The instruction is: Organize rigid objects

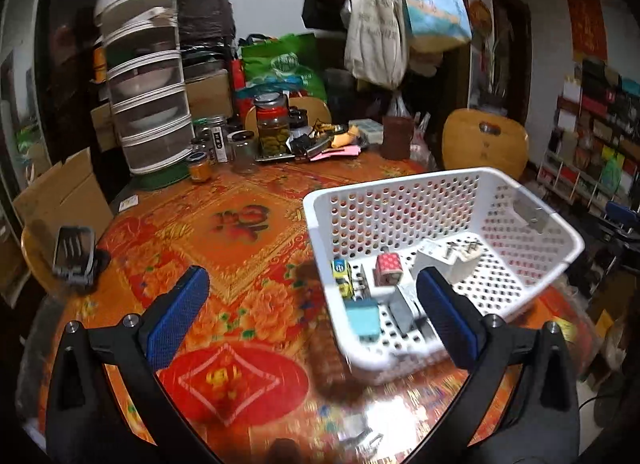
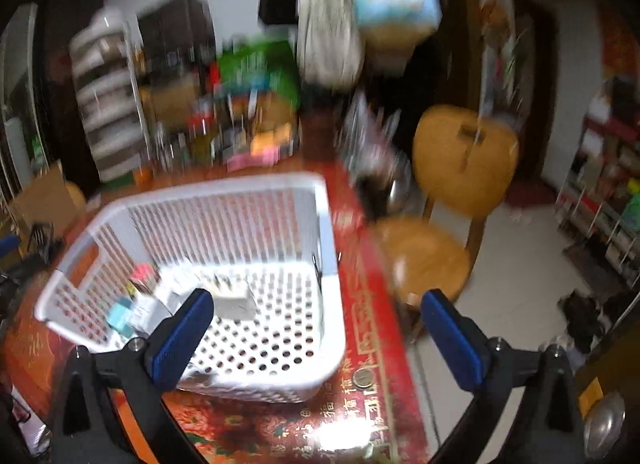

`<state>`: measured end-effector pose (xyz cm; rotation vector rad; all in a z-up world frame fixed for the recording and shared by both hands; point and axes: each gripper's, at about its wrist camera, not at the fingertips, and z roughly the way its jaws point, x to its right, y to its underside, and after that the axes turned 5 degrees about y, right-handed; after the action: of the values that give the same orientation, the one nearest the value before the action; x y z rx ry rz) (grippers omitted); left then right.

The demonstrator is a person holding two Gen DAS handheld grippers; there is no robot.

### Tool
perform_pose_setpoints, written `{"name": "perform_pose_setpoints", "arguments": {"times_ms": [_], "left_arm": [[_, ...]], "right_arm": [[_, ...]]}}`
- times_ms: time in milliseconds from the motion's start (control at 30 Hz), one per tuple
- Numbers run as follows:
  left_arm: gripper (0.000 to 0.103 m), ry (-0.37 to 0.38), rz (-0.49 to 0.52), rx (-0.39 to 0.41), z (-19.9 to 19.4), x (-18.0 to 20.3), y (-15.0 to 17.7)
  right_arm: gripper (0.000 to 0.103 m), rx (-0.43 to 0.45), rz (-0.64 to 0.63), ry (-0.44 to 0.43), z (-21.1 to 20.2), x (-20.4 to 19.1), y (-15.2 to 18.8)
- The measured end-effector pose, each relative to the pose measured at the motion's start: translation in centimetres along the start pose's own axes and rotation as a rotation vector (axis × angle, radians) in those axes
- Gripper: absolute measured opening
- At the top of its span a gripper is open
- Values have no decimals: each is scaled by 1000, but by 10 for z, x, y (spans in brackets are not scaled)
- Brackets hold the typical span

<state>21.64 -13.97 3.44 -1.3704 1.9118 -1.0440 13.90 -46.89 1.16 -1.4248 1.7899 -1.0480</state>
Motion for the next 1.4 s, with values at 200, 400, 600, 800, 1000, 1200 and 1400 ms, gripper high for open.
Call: {"name": "perform_pose_setpoints", "arguments": {"times_ms": [200, 400, 600, 800, 1000, 1200, 1400], "left_arm": [[102, 49, -27, 65, -80, 3, 40], [102, 62, -35, 105, -176, 26, 81], [102, 53, -29, 70, -225, 52, 101], [102, 65, -52, 27, -234, 61, 105], [102, 54, -53, -7, -219, 66, 107], [102, 36, -63, -21, -208, 63, 106], [102, 31, -73, -31, -198, 58, 102]], "right_arm": [[103, 167, -22, 5, -103, -30, 39], [103, 145, -57, -82, -179, -62, 67], [103, 90, -71, -81, -224, -68, 88], [103, 27, -16, -103, -226, -58, 91], [103, -16, -59, -127, -221, -66, 97], [103, -29, -47, -133, -218, -65, 95], [103, -31, -42, -130, -216, -65, 95]]}}
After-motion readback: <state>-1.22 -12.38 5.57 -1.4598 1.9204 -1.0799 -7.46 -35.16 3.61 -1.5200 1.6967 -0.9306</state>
